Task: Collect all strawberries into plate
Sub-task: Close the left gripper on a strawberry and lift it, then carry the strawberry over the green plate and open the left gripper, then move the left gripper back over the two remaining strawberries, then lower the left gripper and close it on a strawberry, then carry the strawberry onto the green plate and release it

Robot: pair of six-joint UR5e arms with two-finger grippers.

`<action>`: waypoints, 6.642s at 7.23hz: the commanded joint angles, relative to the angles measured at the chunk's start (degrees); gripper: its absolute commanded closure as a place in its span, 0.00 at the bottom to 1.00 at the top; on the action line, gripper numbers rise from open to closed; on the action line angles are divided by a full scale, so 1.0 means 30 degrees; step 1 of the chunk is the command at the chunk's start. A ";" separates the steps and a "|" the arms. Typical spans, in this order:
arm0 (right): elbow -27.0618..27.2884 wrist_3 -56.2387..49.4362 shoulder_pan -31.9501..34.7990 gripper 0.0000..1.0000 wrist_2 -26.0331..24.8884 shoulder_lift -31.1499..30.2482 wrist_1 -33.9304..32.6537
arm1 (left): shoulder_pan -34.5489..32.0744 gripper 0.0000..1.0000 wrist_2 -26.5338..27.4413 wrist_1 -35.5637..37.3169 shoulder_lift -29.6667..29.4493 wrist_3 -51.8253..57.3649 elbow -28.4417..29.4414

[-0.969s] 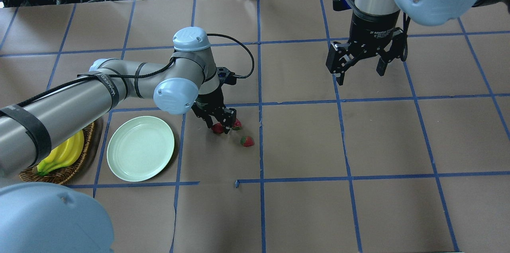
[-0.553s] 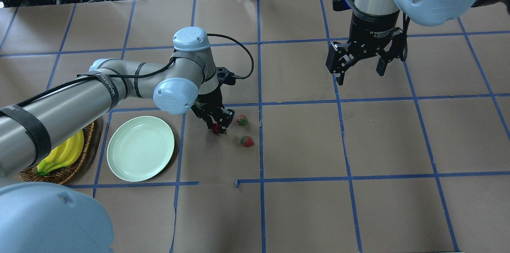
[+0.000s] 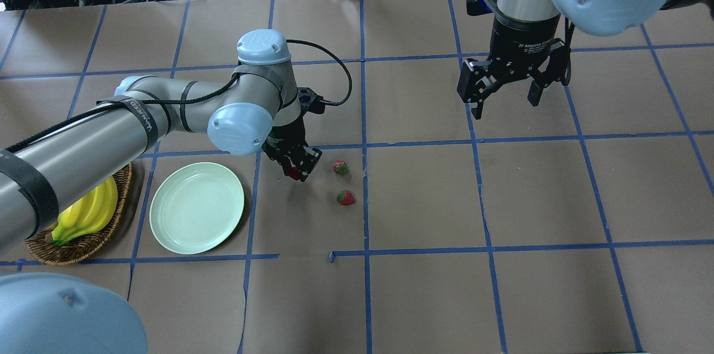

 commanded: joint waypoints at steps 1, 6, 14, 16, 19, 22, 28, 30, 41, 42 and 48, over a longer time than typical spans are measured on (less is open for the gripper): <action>0.0029 -0.0461 -0.0229 0.00 -0.0004 0.0000 0.0001 | 0.1494 1.00 0.1583 -0.2839 0.1267 0.0742 0.1299; 0.0000 -0.0463 -0.0259 0.00 -0.0063 0.0000 -0.0028 | 0.7095 1.00 0.5221 -0.4382 0.1598 0.5376 -0.0737; 0.0029 -0.0463 -0.0259 0.00 -0.0063 0.0000 0.0001 | 0.3740 0.09 0.2126 -0.3793 0.1976 0.0064 0.0655; 0.0350 -0.0463 -0.0259 0.00 -0.0063 0.0059 -0.0028 | 0.2739 0.09 -0.1643 -0.1585 0.1509 -0.4004 0.0985; 0.0381 -0.0463 -0.0259 0.00 -0.0092 0.0059 -0.0028 | 0.0953 0.16 -0.3007 0.1029 0.0544 -1.0657 0.0926; 0.0381 -0.0463 -0.0259 0.00 -0.0121 0.0088 0.0001 | -0.0279 0.17 -0.4066 0.3149 -0.1009 -1.5440 0.0896; 0.0644 -0.0463 -0.0346 0.00 -0.0121 0.0117 -0.0028 | -0.1659 0.30 -0.3890 0.2975 -0.2126 -1.6979 0.0837; 0.0644 -0.0550 -0.0550 0.00 -0.0092 0.0088 -0.0058 | -0.1660 0.75 -0.3890 0.2975 -0.2126 -1.6454 0.0866; 0.0615 -0.0903 -0.0727 0.00 -0.0121 0.0059 -0.0439 | 0.4049 1.00 0.3016 -0.4847 0.1243 -0.1161 0.0259; 0.0644 -0.0932 -0.0727 0.00 -0.0092 0.0088 -0.0467 | 0.4256 1.00 0.4271 -0.4731 0.1185 -0.0172 -0.0415; 0.0645 -0.0932 -0.0757 0.00 -0.0063 0.0088 -0.0438 | 0.4756 0.00 0.4606 -0.4584 0.1475 0.0131 -0.0745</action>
